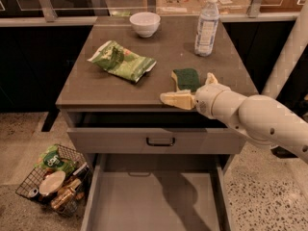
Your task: Place sponge into middle drawer
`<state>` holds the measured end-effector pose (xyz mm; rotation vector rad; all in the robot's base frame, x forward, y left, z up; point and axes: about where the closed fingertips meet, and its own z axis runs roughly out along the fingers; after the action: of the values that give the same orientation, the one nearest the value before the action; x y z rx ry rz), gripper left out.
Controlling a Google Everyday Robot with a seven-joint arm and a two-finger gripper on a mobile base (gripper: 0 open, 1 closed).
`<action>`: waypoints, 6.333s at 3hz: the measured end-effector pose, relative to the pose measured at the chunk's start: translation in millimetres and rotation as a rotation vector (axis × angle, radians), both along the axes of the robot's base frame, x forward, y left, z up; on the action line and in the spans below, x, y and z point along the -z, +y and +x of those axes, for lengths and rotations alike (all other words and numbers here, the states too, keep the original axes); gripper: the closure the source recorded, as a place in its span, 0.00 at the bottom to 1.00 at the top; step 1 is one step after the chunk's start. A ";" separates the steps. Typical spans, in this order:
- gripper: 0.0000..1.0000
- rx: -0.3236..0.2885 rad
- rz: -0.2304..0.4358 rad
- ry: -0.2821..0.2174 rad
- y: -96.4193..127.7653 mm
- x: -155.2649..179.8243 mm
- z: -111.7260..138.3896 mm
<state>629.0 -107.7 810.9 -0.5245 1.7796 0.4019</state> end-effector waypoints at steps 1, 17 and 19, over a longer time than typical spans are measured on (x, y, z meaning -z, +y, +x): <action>0.38 0.000 0.003 0.005 1.6 2.3 0.2; 1.00 -0.484 -0.115 0.103 -98.9 92.8 -224.6; 1.00 -0.579 -0.141 0.194 -68.1 204.5 -246.7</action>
Offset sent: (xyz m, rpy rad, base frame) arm 0.0002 0.0016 -0.0025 0.0035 0.0053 0.0003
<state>382.3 -175.8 606.4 -1.1413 1.8289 0.7489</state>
